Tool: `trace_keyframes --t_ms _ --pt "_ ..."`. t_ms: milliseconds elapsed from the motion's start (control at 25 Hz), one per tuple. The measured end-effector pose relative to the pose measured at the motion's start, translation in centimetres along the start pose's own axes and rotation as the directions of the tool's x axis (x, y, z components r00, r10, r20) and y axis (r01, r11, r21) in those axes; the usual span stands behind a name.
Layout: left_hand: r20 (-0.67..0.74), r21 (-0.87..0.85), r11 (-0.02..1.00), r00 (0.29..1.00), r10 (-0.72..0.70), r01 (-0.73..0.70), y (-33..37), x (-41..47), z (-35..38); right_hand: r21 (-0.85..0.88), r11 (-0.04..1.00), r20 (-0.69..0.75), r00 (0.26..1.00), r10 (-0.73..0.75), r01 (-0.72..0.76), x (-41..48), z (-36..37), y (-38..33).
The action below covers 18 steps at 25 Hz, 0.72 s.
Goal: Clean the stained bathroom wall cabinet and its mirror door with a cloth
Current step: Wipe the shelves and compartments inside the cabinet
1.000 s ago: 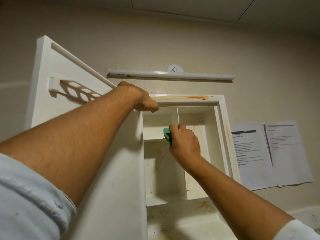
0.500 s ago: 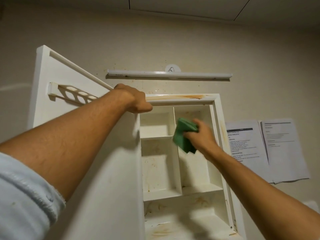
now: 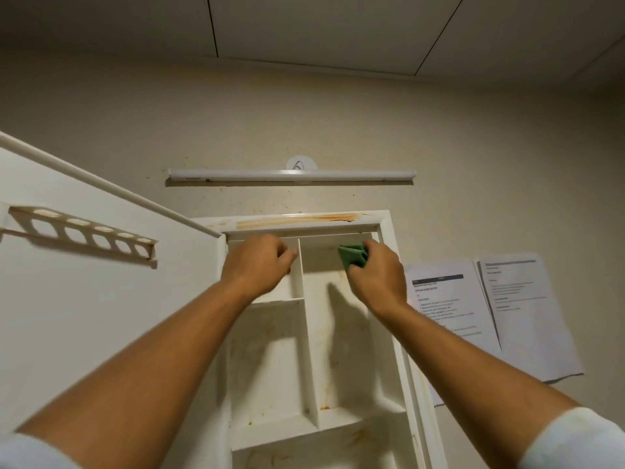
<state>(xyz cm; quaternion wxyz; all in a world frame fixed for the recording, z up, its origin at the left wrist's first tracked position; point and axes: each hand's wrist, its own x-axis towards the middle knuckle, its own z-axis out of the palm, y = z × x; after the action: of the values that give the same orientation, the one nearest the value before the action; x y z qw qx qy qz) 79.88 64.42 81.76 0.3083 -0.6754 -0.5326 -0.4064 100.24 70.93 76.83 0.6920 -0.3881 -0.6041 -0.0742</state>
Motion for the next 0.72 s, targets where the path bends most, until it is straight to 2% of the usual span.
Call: trace_keyframes --t_ms 40,120,160,200,240,280,320,360,400,440,480,520,600,640,680,720 --pt "0.056 -0.083 0.996 0.998 -0.024 0.029 -0.4 0.4 1.3 -0.142 0.981 -0.013 0.991 -0.137 0.133 0.6 0.4 -0.2" --pt "0.139 -0.271 0.959 0.989 -0.047 0.084 -1.2 0.9 3.3 -0.394 0.844 0.078 0.928 -0.365 0.364 1.6 1.5 -0.5" --pt "0.149 -0.353 0.93 0.988 -0.05 0.1 -1.2 1.2 4.6 -0.46 0.782 0.133 0.904 -0.407 0.42 2.1 2.4 0.2" --pt "0.159 -0.439 0.891 0.986 -0.05 0.116 -1.6 1.1 5.2 -0.472 0.783 0.149 0.912 -0.382 0.405 2.0 3.5 0.8" --pt "0.168 -0.515 0.848 0.985 -0.044 0.126 -2.0 0.8 5.2 -0.425 0.843 0.133 0.944 -0.301 0.329 1.8 4.6 1.2" --pt "0.175 -0.569 0.813 0.984 -0.033 0.128 -2.3 0.4 5.5 -0.279 0.948 0.07 0.988 -0.138 0.152 1.3 5.7 1.6" --pt "0.171 -0.6 0.79 0.985 -0.024 0.123 -2.7 0.1 6.2 -0.088 0.995 0.011 0.999 0.048 -0.047 1.1 7.0 2.1" --pt "0.166 -0.629 0.768 0.986 -0.024 0.124 -2.9 -0.1 6.6 0.093 0.974 0.001 0.978 0.207 -0.206 0.8 8.1 2.2" --pt "0.159 -0.651 0.748 0.987 -0.031 0.129 -3.1 0.0 6.7 0.226 0.942 0.0 0.967 0.253 -0.247 1.0 9.1 2.0" --pt "0.154 -0.654 0.745 0.987 -0.033 0.127 -3.4 0.3 6.8 0.227 0.958 0.007 0.984 0.179 -0.176 1.2 10.2 1.5" --pt "0.14 -0.643 0.758 0.99 -0.024 0.109 -3.7 0.4 7.1 0.148 0.989 0.023 1.0 0.01 -0.013 1.3 11.0 1.3" --pt "0.116 -0.611 0.788 0.993 -0.005 0.075 -3.8 0.4 7.3 0.058 0.982 0.067 0.981 -0.181 0.178 1.4 11.4 1.2" --pt "0.08 -0.541 0.841 0.996 0.026 0.021 -4.0 0.3 7.5 -0.17 0.851 0.168 0.866 -0.471 0.497 2.3 10.8 1.8" --pt "0.074 -0.519 0.855 0.997 0.031 0.012 -3.9 0.2 7.5 -0.296 0.752 0.238 0.808 -0.539 0.589 2.9 10.1 2.3" --pt "0.072 -0.504 0.864 0.997 0.028 0.012 -3.9 0.1 7.5 -0.411 0.666 0.303 0.783 -0.544 0.622 3.4 9.2 2.8" --pt "0.077 -0.495 0.868 0.997 0.022 0.019 -3.9 0.0 7.5 -0.496 0.624 0.326 0.795 -0.511 0.604 4.2 8.3 3.4"
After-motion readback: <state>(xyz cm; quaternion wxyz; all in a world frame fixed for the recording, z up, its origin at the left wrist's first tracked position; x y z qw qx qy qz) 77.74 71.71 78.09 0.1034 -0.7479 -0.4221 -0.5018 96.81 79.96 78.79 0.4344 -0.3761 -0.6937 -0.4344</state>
